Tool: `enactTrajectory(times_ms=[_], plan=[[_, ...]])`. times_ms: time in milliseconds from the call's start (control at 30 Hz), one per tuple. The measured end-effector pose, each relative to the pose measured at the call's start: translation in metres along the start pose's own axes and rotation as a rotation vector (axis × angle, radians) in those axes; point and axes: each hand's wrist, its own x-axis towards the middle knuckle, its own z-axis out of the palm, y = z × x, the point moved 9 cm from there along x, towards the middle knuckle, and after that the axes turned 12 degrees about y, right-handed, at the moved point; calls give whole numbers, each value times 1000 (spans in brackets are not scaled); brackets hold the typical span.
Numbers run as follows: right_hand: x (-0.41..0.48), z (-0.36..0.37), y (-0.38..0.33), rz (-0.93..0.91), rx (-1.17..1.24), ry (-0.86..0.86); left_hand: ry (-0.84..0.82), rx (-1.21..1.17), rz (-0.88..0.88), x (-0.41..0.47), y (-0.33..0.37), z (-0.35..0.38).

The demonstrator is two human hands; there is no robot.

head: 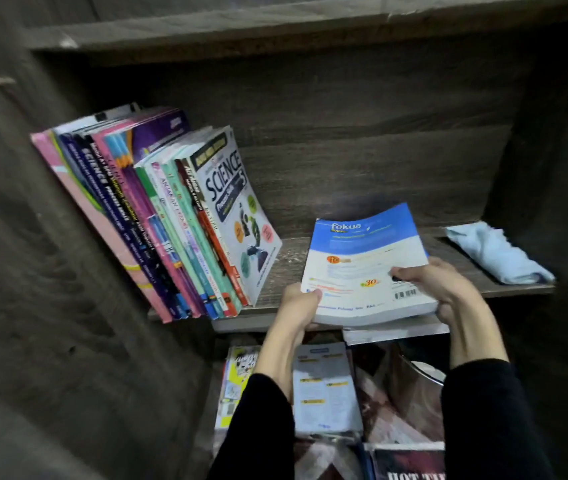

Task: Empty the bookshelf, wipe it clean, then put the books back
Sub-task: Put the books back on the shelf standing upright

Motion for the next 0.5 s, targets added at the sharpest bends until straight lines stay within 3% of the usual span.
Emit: enactTrajectory(times_ms=[133,233,300,400,500], plan=[[-29,6,-41,-255,107,42,-71,24,18,0,5,-13],[-71,23,-77,-496,195,0,-39,281,234,1,30,-32],[-99,40,-95,-702,90,53,113,427,439,-9,67,-52],[-131,76,-97,-971,-237,241,310,157,658,-44,131,-90],[-154,107,-87,-1245,-348,373,286,-247,761,-66,172,-115]])
